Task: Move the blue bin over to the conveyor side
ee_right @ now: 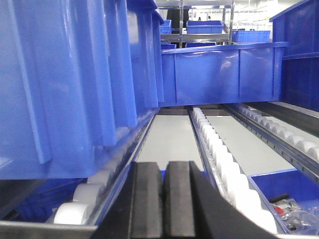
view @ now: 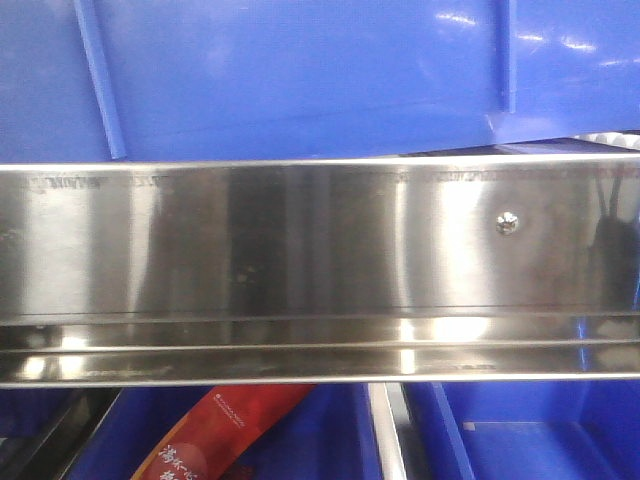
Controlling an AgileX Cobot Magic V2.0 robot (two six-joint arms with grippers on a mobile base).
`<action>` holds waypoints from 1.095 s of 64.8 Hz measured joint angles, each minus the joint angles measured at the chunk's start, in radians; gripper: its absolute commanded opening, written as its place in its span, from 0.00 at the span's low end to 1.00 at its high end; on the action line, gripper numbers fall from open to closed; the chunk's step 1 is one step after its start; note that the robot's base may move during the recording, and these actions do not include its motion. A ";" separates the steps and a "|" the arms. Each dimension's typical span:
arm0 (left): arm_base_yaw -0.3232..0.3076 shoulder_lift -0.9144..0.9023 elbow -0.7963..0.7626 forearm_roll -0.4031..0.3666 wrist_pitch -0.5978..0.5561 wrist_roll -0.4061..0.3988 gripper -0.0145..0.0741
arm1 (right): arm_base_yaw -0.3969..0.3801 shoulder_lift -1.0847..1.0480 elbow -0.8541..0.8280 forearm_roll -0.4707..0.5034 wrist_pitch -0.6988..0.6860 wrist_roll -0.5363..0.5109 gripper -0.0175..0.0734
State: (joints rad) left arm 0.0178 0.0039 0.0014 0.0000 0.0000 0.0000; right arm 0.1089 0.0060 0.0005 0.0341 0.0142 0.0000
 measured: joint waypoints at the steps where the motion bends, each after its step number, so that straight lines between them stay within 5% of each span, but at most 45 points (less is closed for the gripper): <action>1: 0.000 0.000 0.000 0.000 0.000 0.000 0.15 | 0.000 0.000 0.000 0.000 0.000 0.000 0.11; 25: 0.000 -0.002 -0.051 0.000 -0.018 0.000 0.15 | 0.000 0.000 -0.043 0.022 -0.185 0.011 0.11; 45: 0.000 0.085 -0.459 0.049 0.349 0.000 0.15 | 0.000 0.052 -0.445 0.028 0.292 0.011 0.11; 61: 0.000 0.399 -0.795 0.092 0.733 0.000 0.15 | 0.000 0.370 -0.844 0.026 0.702 0.011 0.11; 71: 0.000 0.556 -0.960 0.078 0.826 0.000 0.15 | 0.000 0.573 -1.088 0.032 0.948 0.011 0.11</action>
State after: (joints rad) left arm 0.0178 0.5595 -0.9581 0.0783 0.8263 0.0000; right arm 0.1089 0.5794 -1.0872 0.0665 0.9627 0.0106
